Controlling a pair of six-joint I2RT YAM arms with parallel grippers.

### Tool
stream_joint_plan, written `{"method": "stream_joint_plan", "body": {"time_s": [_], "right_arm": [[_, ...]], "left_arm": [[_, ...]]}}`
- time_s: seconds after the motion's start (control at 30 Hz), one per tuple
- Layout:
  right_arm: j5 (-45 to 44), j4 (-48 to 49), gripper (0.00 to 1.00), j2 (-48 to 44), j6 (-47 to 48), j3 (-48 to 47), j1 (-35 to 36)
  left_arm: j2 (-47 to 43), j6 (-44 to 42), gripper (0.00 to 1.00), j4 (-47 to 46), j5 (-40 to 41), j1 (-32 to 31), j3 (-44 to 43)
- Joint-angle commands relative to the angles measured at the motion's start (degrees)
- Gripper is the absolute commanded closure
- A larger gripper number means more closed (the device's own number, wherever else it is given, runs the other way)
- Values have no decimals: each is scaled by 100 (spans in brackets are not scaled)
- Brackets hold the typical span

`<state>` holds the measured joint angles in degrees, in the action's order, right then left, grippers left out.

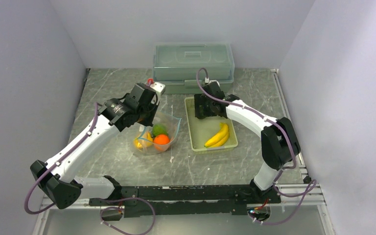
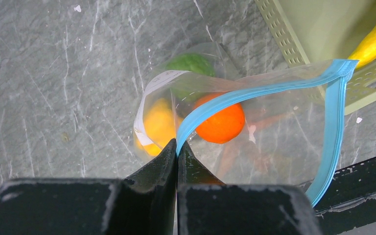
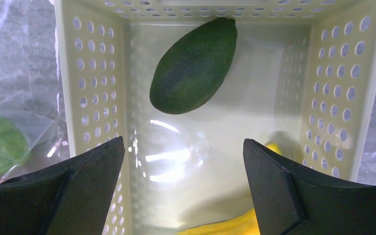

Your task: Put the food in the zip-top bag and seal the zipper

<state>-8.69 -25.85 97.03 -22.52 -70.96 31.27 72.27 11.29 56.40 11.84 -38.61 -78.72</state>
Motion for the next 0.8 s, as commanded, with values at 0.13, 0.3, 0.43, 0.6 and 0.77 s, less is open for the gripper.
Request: {"method": "stream_joint_plan", "body": {"time_s": [0.13,0.3,0.43,0.6,0.77], "right_arm": [[-300,265,5,412,-625,-481,-7],[-574,334,9,799,-961,-631,-7],[-721,340,11,1018,-1250,-753,-8],[-849,253,14,1243,-1482,-909,-9],[-871,256,17,1347,-1544,-954,-11]], "left_arm": [[-115,-2,91,-175,-80,-20,2],[-147,-4,91,-170,-77,-21,48],[-171,-28,91,-155,-84,-24,73],[-236,-36,90,-199,-118,-23,90],[-240,-47,91,-161,-108,-24,76]]}}
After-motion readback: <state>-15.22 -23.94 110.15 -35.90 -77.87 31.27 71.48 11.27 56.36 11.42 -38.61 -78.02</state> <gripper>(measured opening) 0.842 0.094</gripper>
